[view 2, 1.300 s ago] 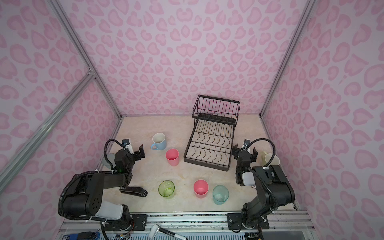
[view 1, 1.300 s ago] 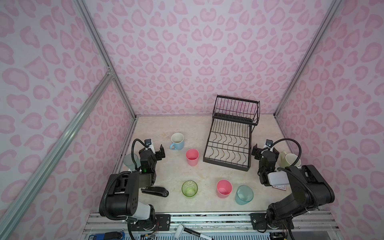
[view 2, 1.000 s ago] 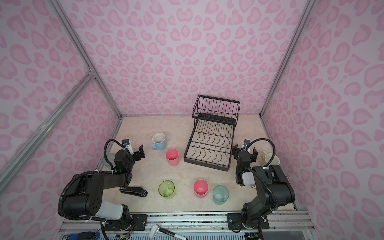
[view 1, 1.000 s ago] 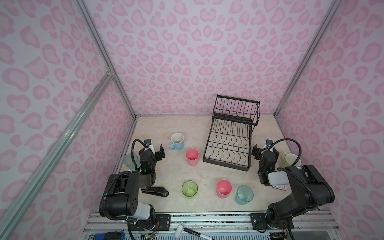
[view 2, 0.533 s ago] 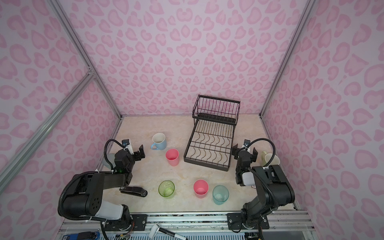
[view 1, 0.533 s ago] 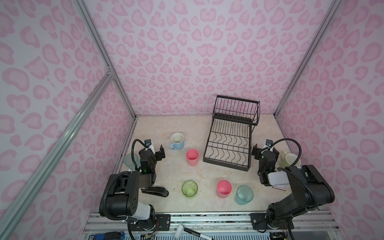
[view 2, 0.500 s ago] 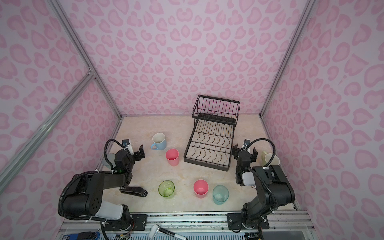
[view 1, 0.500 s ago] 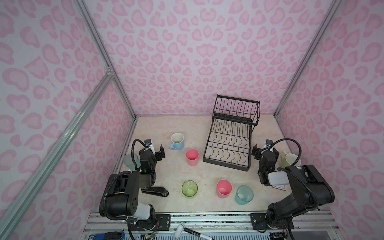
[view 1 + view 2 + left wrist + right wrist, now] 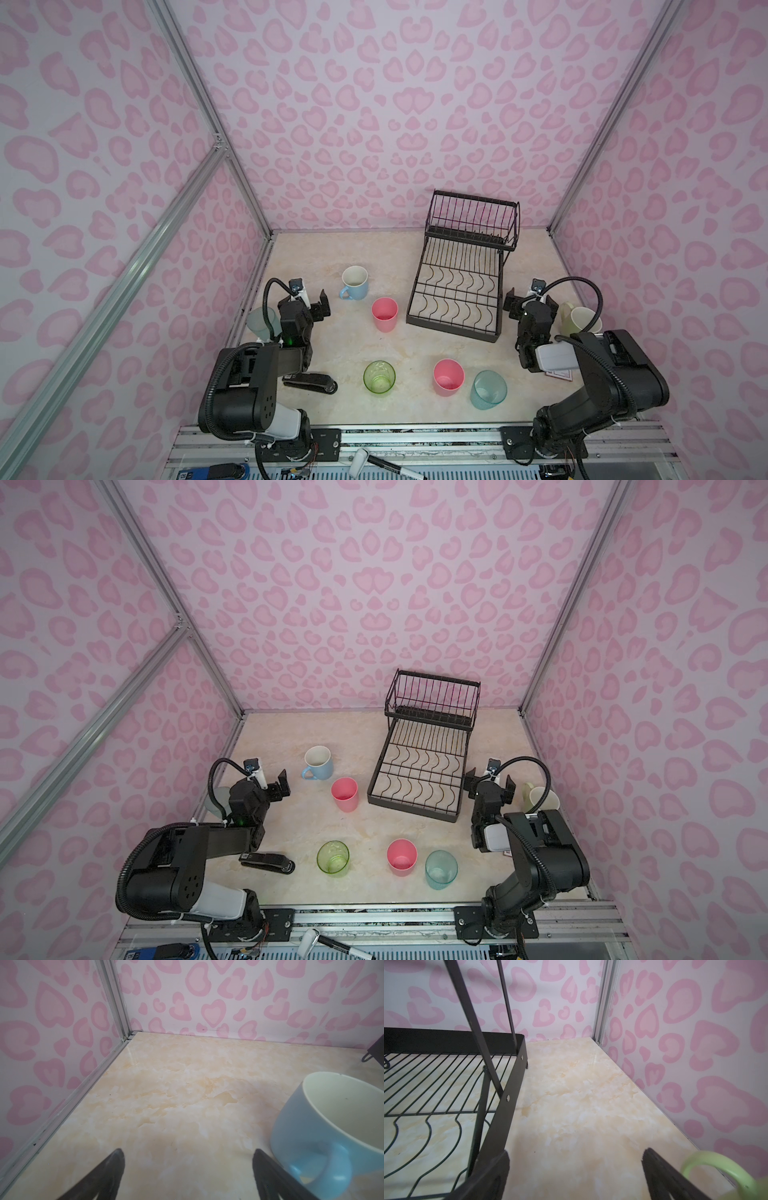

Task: Load cups into a dish rack
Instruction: Pick up the cup from the top-left of the table.

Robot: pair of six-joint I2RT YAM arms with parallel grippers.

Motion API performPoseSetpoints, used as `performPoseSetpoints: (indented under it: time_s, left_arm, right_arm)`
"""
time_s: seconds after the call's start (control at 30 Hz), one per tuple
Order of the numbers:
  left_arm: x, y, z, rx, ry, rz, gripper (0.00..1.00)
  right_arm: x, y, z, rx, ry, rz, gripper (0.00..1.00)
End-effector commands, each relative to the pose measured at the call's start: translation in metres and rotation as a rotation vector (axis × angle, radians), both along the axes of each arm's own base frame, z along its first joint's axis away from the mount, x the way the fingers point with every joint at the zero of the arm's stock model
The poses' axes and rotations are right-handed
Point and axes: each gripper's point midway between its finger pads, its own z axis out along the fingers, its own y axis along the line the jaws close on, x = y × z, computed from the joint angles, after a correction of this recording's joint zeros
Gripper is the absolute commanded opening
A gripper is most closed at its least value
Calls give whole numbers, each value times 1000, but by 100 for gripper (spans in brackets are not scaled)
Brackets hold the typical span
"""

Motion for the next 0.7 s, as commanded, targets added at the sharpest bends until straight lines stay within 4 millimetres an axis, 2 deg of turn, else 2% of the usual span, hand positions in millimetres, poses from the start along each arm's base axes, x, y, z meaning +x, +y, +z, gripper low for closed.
performPoseSetpoints:
  time_s: [0.0, 0.67]
  left_arm:
    - [2, 1, 10, 2, -39, 1, 97]
    - [2, 0, 11, 0, -40, 1, 96]
  right_arm:
    - [-1, -2, 3, 0, -19, -16, 99]
    - [-4, 2, 7, -36, -32, -26, 99]
